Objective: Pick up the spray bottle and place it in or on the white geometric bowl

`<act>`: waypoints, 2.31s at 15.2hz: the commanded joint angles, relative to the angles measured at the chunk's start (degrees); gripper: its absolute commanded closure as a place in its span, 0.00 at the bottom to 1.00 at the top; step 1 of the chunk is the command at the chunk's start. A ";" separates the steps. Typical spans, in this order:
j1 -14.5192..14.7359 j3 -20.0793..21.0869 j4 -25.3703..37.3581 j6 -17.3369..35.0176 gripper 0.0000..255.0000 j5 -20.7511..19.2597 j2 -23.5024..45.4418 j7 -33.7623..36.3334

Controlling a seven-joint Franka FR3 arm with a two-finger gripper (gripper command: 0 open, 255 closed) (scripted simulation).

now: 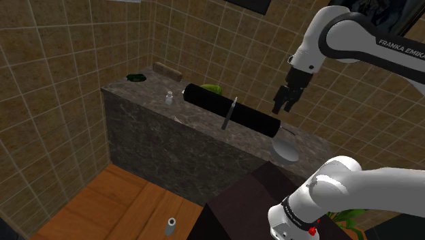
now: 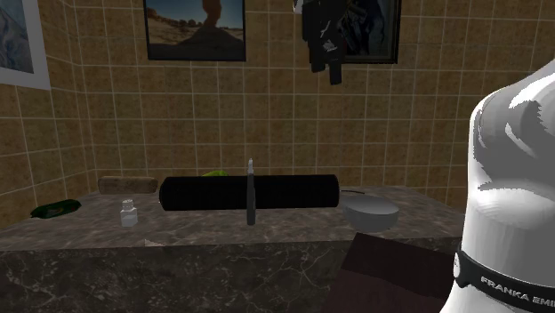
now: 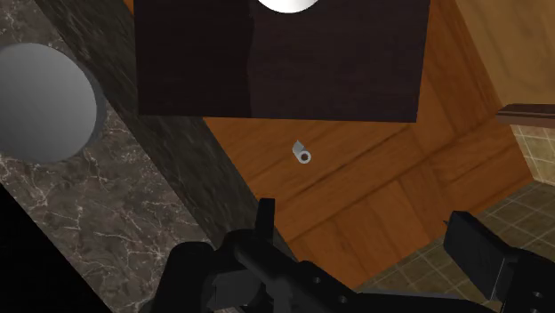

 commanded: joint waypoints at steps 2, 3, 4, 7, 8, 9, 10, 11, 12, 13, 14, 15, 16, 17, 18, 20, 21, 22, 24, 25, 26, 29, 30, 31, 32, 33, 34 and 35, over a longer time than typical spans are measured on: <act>-0.40 0.21 -0.02 1.94 0.00 0.06 1.68 0.95; -0.80 0.40 0.05 3.85 0.00 0.10 3.40 1.89; -1.20 0.57 0.18 5.72 0.00 0.13 5.16 2.83; -2.39 0.98 1.05 11.08 0.00 0.08 10.66 5.65; -2.78 1.08 1.49 12.77 0.00 0.03 12.55 6.59; -3.17 1.16 1.99 14.41 0.00 -0.03 14.46 7.53; -3.54 1.21 2.57 16.00 0.00 -0.12 16.38 8.48; -3.93 1.25 3.21 17.53 0.00 -0.22 18.32 9.41; -4.32 1.28 3.93 19.01 0.00 -0.33 20.27 10.35; -4.70 1.28 4.70 20.43 0.00 -0.46 22.23 11.28; -5.08 1.26 5.54 21.78 0.00 -0.59 24.19 12.22; -5.45 1.23 6.44 23.08 0.00 -0.74 26.15 13.15; -5.81 1.17 7.40 24.31 0.00 -0.90 28.11 14.08; -6.17 1.09 8.41 25.48 0.00 -1.06 30.07 15.00; -6.52 0.98 9.49 26.59 0.00 -1.23 32.02 15.92; -7.18 0.70 11.80 28.62 0.00 -1.58 35.91 17.75; -7.49 0.51 13.04 29.54 0.00 -1.76 37.85 18.65; -7.79 0.31 14.33 30.40 0.00 -1.92 39.77 19.54; -8.40 -0.15 17.06 31.94 0.00 -2.22 43.60 21.28; -8.68 -0.41 18.49 32.62 0.00 -2.36 45.50 22.13; -8.96 -0.69 19.98 33.24 0.00 -2.47 47.39 22.96; -9.77 -1.64 24.73 34.76 0.00 -2.69 53.01 25.37; -10.05 -1.97 26.40 35.15 0.00 -2.72 54.87 26.14; -10.33 -2.32 28.13 35.49 0.00 -2.73 56.73 26.89; -10.62 -2.67 29.90 35.78 0.00 -2.71 58.59 27.62; -10.92 -3.03 31.73 36.01 0.00 -2.66 60.44 28.34; -11.22 -3.40 33.60 36.18 0.00 -2.59 62.29 29.04; -11.54 -3.76 35.53 36.31 0.00 -2.49 64.15 29.72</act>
